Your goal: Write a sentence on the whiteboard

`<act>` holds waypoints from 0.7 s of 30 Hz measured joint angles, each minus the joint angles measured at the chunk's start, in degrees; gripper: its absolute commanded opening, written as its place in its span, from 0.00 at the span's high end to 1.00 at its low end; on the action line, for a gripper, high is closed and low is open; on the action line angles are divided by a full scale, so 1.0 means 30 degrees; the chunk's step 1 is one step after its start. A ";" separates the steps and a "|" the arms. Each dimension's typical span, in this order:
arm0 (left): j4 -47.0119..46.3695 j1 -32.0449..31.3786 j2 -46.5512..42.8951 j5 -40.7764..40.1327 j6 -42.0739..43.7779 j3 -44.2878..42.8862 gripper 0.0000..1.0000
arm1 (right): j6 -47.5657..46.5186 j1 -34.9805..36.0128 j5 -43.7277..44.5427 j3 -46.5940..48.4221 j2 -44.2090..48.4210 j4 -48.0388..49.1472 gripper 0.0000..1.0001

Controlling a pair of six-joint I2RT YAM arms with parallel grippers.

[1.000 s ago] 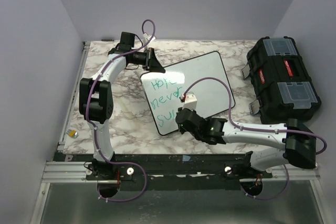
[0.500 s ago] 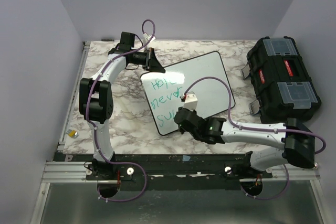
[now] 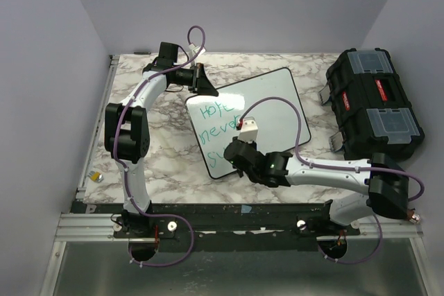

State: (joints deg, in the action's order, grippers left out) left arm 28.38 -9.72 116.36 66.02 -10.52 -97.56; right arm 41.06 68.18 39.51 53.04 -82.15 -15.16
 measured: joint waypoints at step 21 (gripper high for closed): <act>-0.0066 0.0015 -0.0284 -0.0095 -0.0168 0.0321 1.00 | -0.1209 -0.0007 0.1239 -0.0335 0.2594 0.0204 0.99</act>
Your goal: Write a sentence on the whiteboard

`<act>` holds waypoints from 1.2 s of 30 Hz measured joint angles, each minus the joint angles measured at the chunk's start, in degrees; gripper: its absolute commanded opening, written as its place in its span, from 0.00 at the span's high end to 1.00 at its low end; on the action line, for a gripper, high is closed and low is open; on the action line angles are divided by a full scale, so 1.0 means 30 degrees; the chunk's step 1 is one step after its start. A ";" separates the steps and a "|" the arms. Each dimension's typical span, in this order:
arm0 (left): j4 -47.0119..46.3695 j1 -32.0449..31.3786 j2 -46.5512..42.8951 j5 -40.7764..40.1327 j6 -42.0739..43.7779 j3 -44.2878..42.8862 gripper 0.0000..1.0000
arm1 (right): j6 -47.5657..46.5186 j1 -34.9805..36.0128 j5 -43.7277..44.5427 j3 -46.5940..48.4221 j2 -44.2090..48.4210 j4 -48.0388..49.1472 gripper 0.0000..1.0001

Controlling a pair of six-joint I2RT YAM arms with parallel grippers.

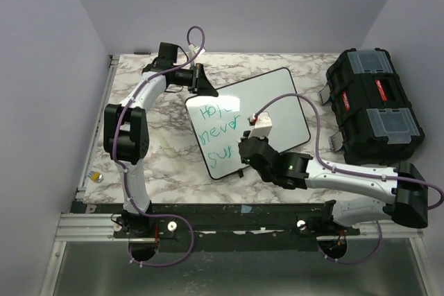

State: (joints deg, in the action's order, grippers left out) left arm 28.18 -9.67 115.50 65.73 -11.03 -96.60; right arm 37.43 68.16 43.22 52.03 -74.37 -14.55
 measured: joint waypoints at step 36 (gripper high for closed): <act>-0.5668 -0.0197 -0.4226 -0.1078 -0.0255 0.5887 1.00 | -0.1501 -0.0262 -0.2426 -0.3759 0.2419 0.2667 0.99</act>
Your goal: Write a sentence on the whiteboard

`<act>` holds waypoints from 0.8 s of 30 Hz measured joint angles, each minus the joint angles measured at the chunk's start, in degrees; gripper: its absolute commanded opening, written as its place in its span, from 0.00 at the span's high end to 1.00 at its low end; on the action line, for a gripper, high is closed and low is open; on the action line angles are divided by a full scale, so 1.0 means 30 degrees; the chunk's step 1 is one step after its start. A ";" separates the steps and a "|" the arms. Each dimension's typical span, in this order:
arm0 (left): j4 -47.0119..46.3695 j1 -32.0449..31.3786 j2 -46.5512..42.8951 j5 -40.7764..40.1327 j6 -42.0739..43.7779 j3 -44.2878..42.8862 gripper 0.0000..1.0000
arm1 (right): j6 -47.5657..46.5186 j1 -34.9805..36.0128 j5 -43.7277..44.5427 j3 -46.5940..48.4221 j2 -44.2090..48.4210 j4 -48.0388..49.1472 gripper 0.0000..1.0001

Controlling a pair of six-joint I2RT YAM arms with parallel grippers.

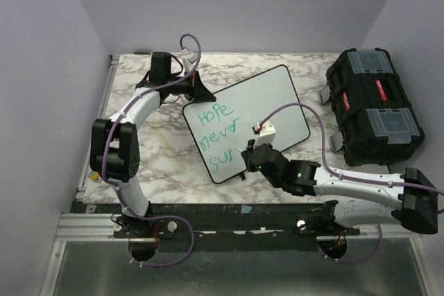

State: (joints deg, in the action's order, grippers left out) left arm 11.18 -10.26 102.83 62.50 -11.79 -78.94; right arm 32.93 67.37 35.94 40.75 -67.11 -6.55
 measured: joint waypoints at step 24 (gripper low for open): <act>-0.1792 0.0000 -0.1413 -0.0787 0.0546 0.1967 1.00 | -0.0656 -0.0117 -0.0007 -0.0947 0.0772 0.1362 0.99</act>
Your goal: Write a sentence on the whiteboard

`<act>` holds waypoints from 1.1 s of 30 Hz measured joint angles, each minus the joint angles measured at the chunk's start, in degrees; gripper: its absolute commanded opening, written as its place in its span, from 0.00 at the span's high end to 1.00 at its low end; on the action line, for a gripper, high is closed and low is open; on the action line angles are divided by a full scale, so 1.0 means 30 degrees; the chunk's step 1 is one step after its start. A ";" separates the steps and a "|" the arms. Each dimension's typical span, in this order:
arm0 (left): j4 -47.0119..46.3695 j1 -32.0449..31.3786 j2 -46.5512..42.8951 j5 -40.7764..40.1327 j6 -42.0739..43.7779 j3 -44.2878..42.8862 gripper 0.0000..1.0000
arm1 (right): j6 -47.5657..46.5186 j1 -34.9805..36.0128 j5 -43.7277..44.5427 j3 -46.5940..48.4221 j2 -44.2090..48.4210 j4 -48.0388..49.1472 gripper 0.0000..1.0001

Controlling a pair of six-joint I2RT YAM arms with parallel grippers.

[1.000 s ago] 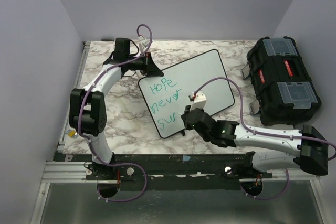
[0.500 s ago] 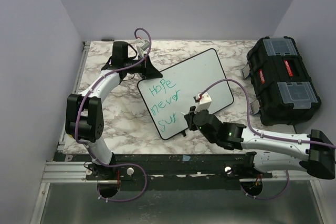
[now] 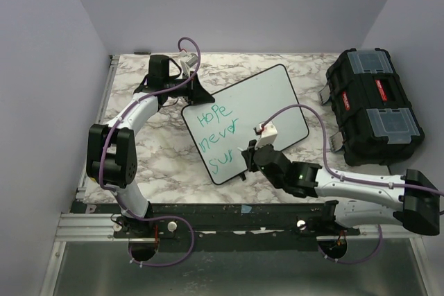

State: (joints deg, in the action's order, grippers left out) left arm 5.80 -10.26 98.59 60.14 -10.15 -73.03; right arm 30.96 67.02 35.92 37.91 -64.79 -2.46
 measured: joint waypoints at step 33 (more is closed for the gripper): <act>-0.0036 -0.0036 0.0000 -0.0058 0.0291 0.0000 1.00 | 0.1705 -0.0044 -0.0816 -0.0503 -0.1705 -0.0262 0.99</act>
State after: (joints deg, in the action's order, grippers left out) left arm 5.69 -10.37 98.59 59.96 -9.28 -73.03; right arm 36.07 66.89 33.47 36.40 -69.91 -3.25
